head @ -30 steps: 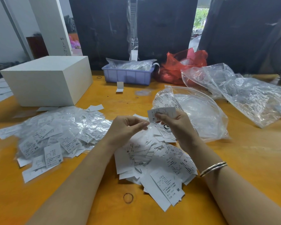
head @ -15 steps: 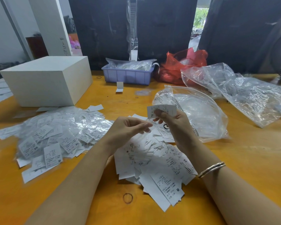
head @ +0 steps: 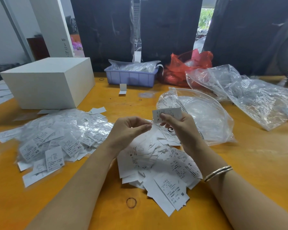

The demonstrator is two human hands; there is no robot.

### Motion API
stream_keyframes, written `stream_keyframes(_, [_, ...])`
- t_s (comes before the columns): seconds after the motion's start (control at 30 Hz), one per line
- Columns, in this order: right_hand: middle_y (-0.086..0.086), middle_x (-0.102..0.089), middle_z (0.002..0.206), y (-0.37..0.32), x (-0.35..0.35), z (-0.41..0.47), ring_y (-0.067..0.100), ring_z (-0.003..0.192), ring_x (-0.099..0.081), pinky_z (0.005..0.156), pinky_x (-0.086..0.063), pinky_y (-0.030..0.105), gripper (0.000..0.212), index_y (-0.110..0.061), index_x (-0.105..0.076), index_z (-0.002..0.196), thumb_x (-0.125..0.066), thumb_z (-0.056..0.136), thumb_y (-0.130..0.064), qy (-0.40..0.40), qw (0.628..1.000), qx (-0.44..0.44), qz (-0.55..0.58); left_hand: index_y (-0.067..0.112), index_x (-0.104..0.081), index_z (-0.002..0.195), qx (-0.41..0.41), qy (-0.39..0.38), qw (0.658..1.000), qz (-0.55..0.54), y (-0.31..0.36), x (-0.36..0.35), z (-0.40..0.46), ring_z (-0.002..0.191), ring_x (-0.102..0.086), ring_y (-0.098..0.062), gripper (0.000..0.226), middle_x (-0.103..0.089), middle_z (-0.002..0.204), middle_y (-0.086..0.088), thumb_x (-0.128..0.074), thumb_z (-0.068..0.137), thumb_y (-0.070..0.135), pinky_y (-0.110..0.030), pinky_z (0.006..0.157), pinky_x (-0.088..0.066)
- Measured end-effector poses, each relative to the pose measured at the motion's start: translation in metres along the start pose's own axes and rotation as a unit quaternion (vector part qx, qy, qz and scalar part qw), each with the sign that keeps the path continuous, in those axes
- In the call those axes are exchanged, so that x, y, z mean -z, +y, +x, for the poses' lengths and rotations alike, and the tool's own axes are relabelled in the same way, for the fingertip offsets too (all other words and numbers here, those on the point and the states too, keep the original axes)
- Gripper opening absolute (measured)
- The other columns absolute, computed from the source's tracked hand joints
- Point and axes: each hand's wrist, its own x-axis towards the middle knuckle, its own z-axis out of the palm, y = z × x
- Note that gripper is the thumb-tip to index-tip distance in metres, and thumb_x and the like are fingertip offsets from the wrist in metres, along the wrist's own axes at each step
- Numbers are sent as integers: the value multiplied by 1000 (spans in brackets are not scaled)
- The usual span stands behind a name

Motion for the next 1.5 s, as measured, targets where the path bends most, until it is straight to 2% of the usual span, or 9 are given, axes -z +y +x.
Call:
stream_keyframes(0.1, [-10,-65,60,-1,2,1,0,58,-56,57,-44,14,5,-15,-65,84,-61,87,-14,35,999,13,4,16,-70,78,-39,25,997,55,-2,2,1,69,-61,1,8,-67,67,15,-76,73,18,-11,65,-47])
stream_keyframes(0.23, [-14,-67,61,-1,-4,-1,-7,57,-57,55,-42,7,6,-14,-64,83,-62,86,-10,15,999,27,7,14,-66,79,-60,42,993,95,-3,3,2,70,-59,1,12,-65,69,20,-76,74,19,-20,67,-49])
stream_keyframes(0.4, [-14,-67,62,-1,-7,-2,-8,58,-57,53,-41,6,10,-20,-64,80,-63,86,-12,4,999,47,-14,18,-63,78,-80,51,989,115,-3,2,1,70,-58,-1,15,-63,75,12,-75,73,23,-29,69,-50])
stream_keyframes(0.63, [-9,-63,67,2,-7,-1,-4,58,-55,56,-41,10,11,-24,-64,78,-62,87,-17,10,994,86,-70,21,-61,78,-89,50,987,124,-2,1,1,74,-59,0,20,-63,78,10,-71,68,35,-24,68,-50])
stream_keyframes(0.83, [-7,-60,66,3,-7,-1,0,61,-53,58,-40,12,12,-21,-62,73,-62,86,-23,-13,983,131,-130,19,-62,79,-87,48,989,112,-1,1,1,76,-60,-2,18,-64,77,8,-72,70,32,-29,71,-51])
stream_keyframes(0.97, [-4,-62,67,3,-5,-1,-1,58,-53,56,-39,12,18,-15,-66,81,-61,81,-33,14,989,125,-80,19,-63,80,-84,46,989,111,-2,1,1,74,-59,-1,13,-63,77,8,-74,74,21,-28,71,-52])
stream_keyframes(1.13, [-3,-64,71,3,-7,-1,6,66,-59,62,-45,15,8,-25,-64,78,-60,81,-31,-2,986,133,-100,20,-62,80,-87,46,988,118,-2,1,1,74,-59,1,13,-63,77,9,-74,75,20,-26,71,-51])
stream_keyframes(1.33, [-4,-63,68,2,-8,-2,7,64,-57,60,-44,19,10,-27,-62,73,-61,83,-26,-4,983,139,-117,20,-63,79,-79,51,990,109,-2,1,1,72,-58,0,12,-63,75,10,-75,75,18,-26,69,-50])
stream_keyframes(1.5, [3,-63,67,7,-6,-1,15,63,-57,60,-43,27,12,-15,-65,75,-64,85,-22,-9,980,137,-143,18,-63,79,-80,44,991,102,1,1,0,71,-58,1,12,-63,75,10,-73,74,21,-24,68,-50])
